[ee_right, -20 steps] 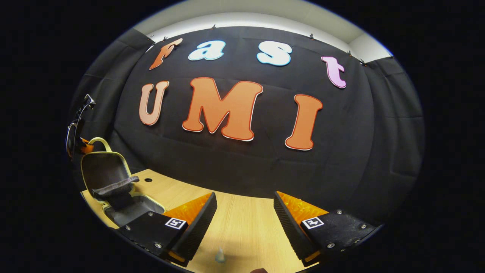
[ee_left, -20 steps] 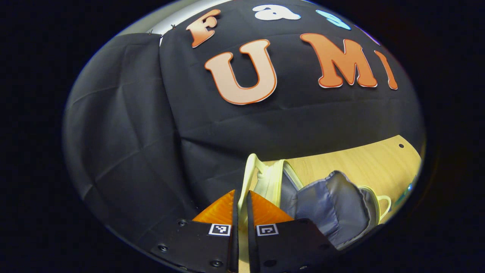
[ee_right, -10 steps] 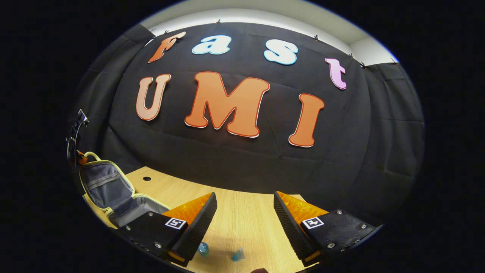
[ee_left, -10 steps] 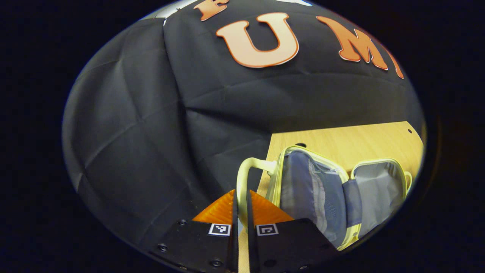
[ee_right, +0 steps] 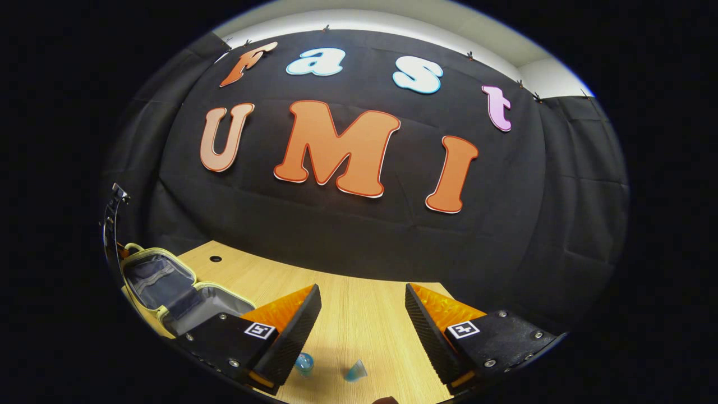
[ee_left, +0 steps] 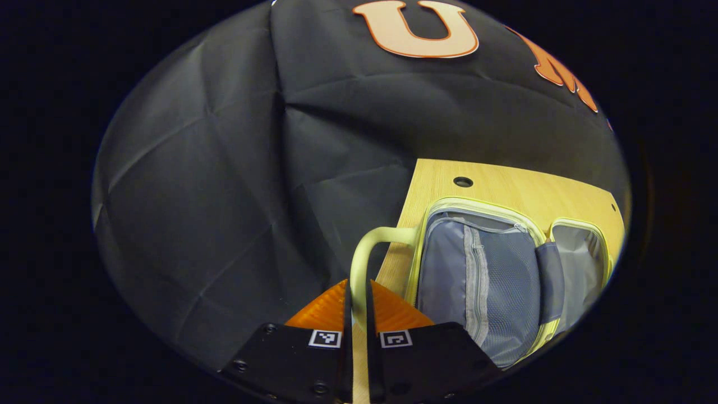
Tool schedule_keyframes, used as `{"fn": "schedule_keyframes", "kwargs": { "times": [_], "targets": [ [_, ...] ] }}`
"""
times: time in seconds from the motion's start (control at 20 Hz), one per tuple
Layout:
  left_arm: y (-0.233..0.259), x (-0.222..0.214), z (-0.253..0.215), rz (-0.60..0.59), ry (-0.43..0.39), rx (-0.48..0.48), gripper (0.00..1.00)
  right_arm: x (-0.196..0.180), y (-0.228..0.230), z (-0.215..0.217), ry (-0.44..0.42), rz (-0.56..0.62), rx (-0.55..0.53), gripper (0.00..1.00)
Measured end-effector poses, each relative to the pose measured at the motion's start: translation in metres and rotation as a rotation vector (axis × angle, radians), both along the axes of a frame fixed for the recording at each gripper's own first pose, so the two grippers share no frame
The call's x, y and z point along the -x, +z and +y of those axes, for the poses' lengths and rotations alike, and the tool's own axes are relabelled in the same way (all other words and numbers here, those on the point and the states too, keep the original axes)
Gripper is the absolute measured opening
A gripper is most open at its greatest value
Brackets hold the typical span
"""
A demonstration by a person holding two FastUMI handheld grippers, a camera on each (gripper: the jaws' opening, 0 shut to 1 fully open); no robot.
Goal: First open the suitcase, pack the skin care products into it, and then close the suitcase.
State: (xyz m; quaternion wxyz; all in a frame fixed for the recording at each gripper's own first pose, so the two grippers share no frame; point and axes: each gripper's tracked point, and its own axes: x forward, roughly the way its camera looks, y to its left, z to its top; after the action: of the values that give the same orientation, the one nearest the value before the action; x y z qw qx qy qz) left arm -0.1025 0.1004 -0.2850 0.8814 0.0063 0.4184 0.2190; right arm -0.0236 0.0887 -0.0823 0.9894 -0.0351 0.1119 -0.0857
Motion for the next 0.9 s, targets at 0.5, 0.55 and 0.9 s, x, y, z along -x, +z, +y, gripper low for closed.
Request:
{"fn": "schedule_keyframes", "kwargs": {
  "times": [0.5,0.55,0.9],
  "targets": [
    [0.079,-0.034,-0.034,-0.182,-0.069,-0.16,0.6,0.007,-0.001,-0.002,0.018,-0.009,-0.007,0.96],
    [0.093,-0.042,-0.045,-0.215,-0.092,-0.179,0.61,0.008,-0.002,-0.002,0.023,-0.011,-0.007,0.96],
    [0.178,-0.067,-0.13,-0.396,-0.236,-0.256,0.92,0.01,-0.003,-0.007,0.064,-0.025,-0.026,0.96]
  ]
}}
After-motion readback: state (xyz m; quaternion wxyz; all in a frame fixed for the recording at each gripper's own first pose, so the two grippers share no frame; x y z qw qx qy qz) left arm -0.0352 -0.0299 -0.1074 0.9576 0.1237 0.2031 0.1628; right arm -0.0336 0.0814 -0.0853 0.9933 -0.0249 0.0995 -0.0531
